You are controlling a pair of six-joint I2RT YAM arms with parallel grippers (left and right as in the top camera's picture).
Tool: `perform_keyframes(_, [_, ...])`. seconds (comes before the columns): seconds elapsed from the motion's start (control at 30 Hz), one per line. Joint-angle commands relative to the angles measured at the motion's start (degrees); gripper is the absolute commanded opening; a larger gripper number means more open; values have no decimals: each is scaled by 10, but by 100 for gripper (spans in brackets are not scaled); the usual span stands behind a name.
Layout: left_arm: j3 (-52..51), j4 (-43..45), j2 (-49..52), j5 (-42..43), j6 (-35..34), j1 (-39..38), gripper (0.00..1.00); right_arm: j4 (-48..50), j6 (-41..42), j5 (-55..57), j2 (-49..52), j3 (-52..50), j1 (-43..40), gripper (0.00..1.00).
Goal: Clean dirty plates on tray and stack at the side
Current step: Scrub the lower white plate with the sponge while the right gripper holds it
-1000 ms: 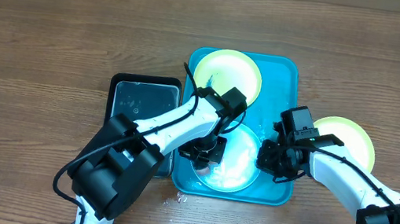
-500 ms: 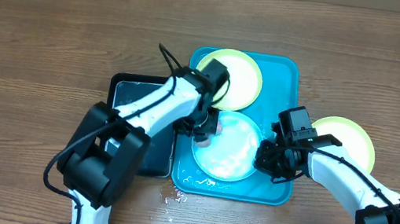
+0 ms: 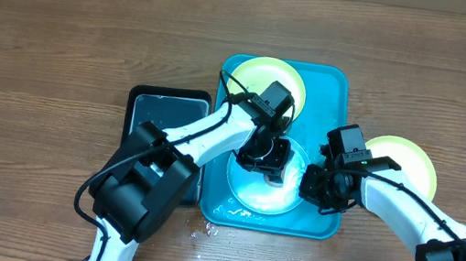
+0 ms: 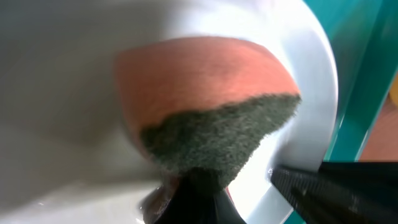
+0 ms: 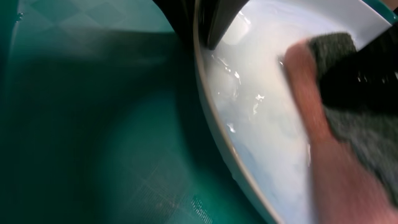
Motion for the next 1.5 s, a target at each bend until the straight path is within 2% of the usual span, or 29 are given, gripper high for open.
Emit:
perform_keyframes(0.0, [-10,-48,19,26,29,-13,4,2,-10,36,6,-14,2,6])
perform_keyframes(0.23, [-9,-128,-21,-139,11,22,4,3,-10,36,6,-14,2,6])
perform_keyframes(0.33, [-9,-132,-44,-225,-1,41,4,5,-10,36,6,-14,2,6])
perform_keyframes(0.57, [-8,-129,-82,-338,-36,68,4,5,-10,36,6,-14,2,6])
perform_keyframes(0.9, [-6,-148,-104,-336,-36,68,4,5,-10,36,6,-14,2,6])
perform_keyframes(1.07, [-5,-146,-142,-287,-29,68,4,5,-10,36,6,-14,2,6])
perform_keyframes(1.23, [-6,-124,-155,-187,3,61,4,5,-10,36,6,-14,2,6])
perform_keyframes(1.47, [-13,-116,-97,-183,-3,9,4,6,-10,36,6,-14,2,7])
